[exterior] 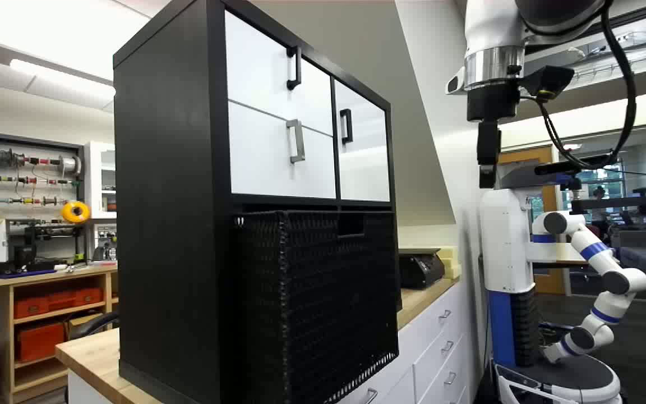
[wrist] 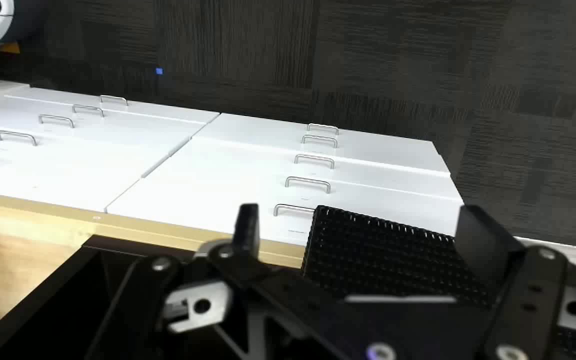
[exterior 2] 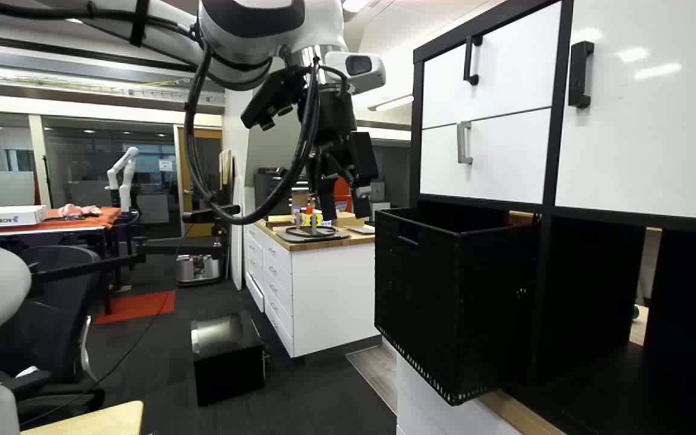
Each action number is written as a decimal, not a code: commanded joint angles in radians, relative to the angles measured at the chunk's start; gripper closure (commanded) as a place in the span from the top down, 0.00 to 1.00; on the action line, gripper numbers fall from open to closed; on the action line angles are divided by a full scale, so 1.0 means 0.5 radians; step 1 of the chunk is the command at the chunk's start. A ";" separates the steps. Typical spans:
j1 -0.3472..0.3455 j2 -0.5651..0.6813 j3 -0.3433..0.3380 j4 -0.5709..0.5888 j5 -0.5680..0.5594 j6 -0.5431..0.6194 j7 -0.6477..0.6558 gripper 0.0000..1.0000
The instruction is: Push the black basket under the black and white cabinet backwards
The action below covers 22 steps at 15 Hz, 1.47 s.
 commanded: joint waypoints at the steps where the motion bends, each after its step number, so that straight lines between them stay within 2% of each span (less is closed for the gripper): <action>1: 0.017 0.001 -0.013 0.005 -0.007 -0.006 0.006 1.00; 12: 0.017 0.001 -0.013 0.005 -0.007 -0.006 0.006 1.00; 17: -0.007 0.032 0.001 -0.100 -0.003 0.196 0.159 1.00; 22: -0.052 0.152 0.042 -0.214 -0.036 0.489 0.474 1.00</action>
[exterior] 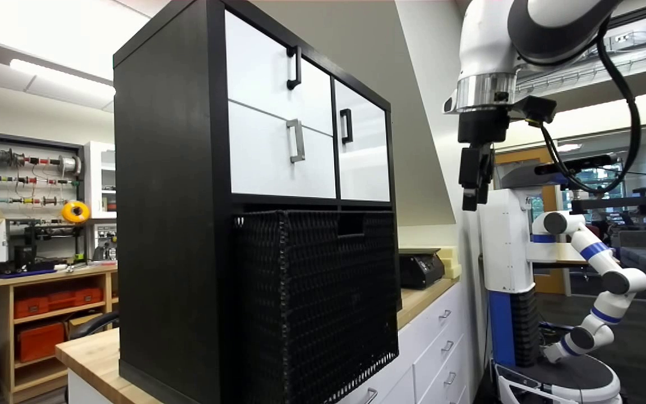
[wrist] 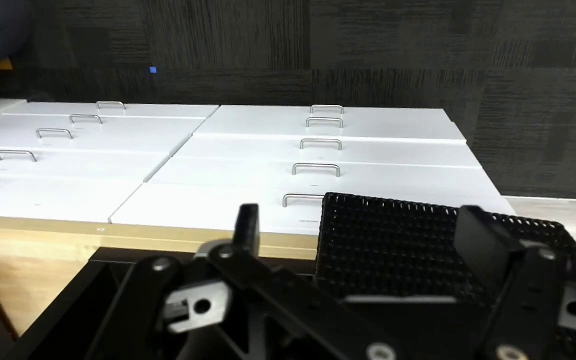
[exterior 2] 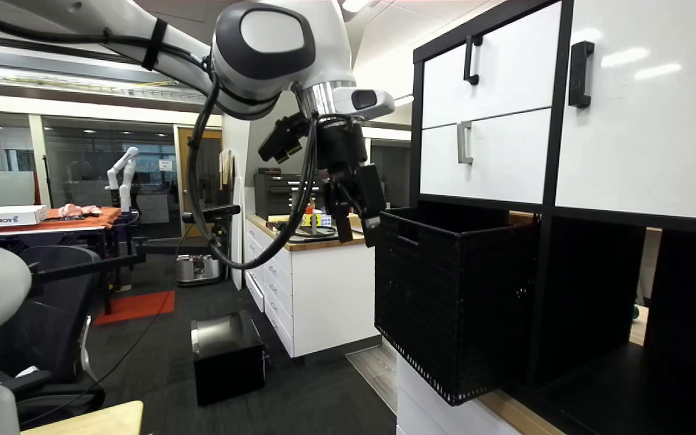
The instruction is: Push the black basket under the black and white cabinet backwards
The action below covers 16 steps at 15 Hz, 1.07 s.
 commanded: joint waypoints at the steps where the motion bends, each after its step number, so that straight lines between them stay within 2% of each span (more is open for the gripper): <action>1: -0.052 0.091 0.048 -0.081 -0.040 0.220 0.245 1.00; 8: -0.060 0.332 0.087 -0.102 -0.063 0.665 0.505 1.00; 16: -0.003 0.622 0.162 0.021 -0.028 0.950 0.648 1.00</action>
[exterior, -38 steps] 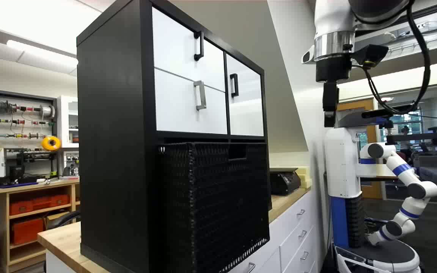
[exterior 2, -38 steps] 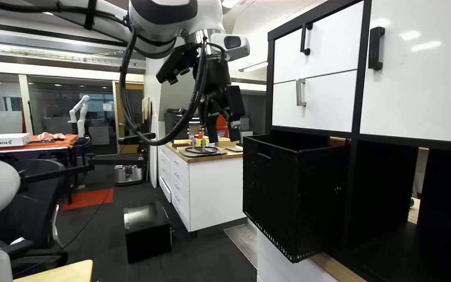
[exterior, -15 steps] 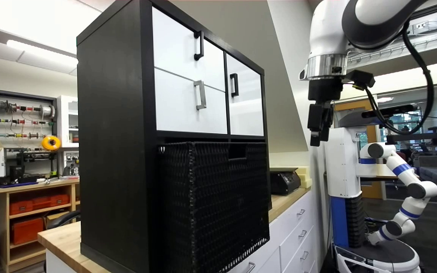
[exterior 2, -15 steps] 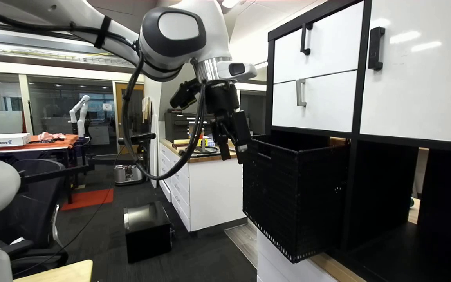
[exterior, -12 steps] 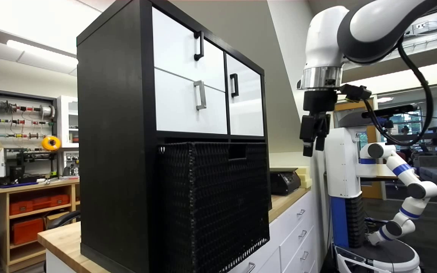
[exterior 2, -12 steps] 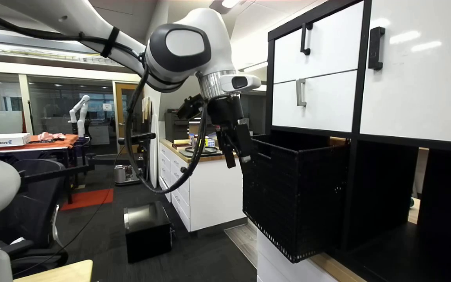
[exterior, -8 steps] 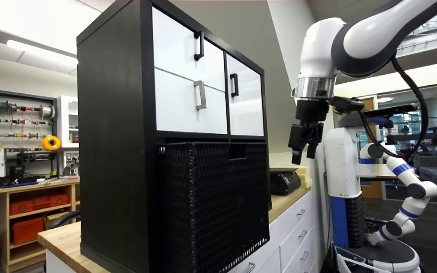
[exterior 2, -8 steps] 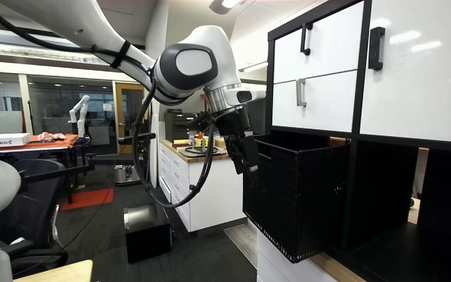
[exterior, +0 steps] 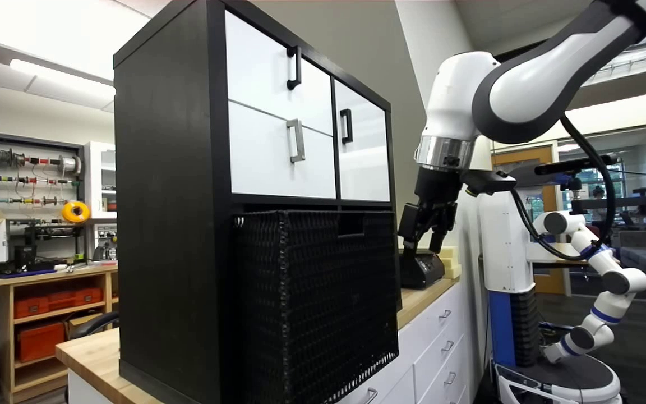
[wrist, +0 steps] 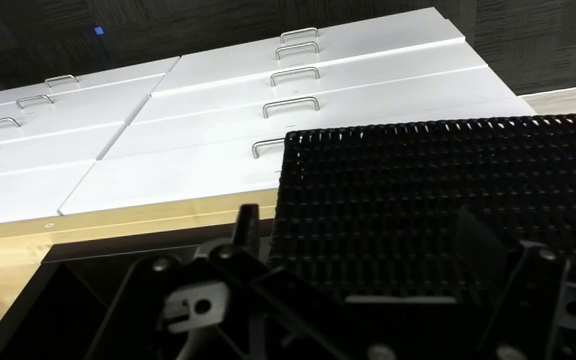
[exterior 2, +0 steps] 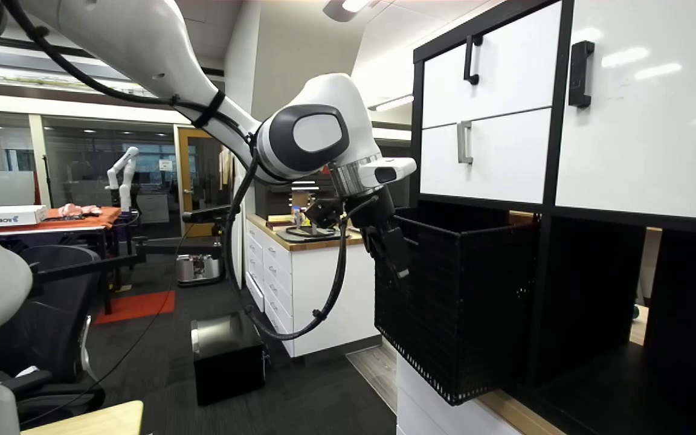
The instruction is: Push the black basket under the black and white cabinet backwards
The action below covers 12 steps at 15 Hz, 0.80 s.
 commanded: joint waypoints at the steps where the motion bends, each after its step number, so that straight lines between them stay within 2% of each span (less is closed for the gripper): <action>1: 0.023 0.146 0.046 0.112 -0.007 0.113 0.097 1.00; 12: 0.096 0.617 0.000 0.568 -0.063 0.275 0.096 1.00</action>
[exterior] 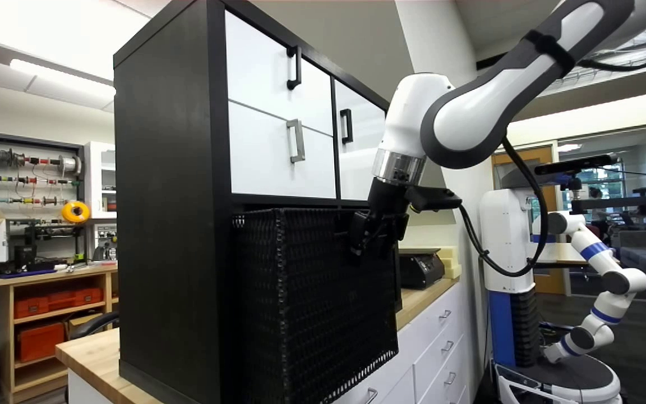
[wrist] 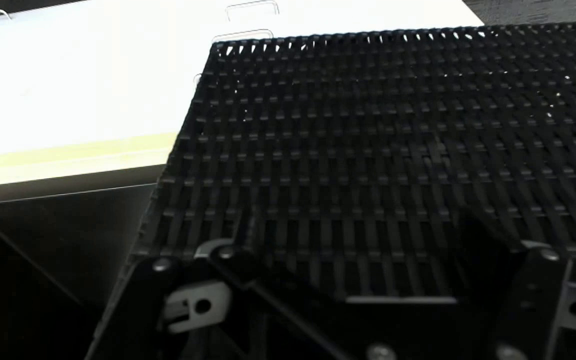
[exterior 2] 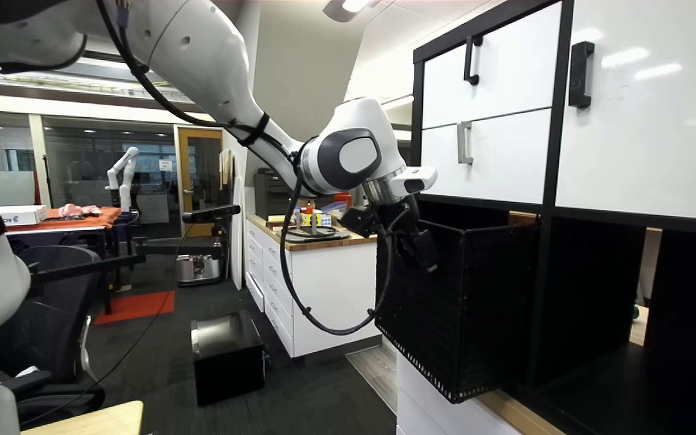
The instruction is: Push the black basket under the black and white cabinet backwards
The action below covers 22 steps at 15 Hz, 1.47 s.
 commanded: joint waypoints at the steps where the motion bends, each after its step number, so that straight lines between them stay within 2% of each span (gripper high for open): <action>1: 0.060 0.192 -0.062 0.199 -0.039 0.038 0.046 1.00; 16: 0.229 0.787 -0.223 0.887 -0.013 0.049 -0.047 1.00; 22: 0.253 0.880 -0.258 1.037 -0.012 0.061 -0.094 1.00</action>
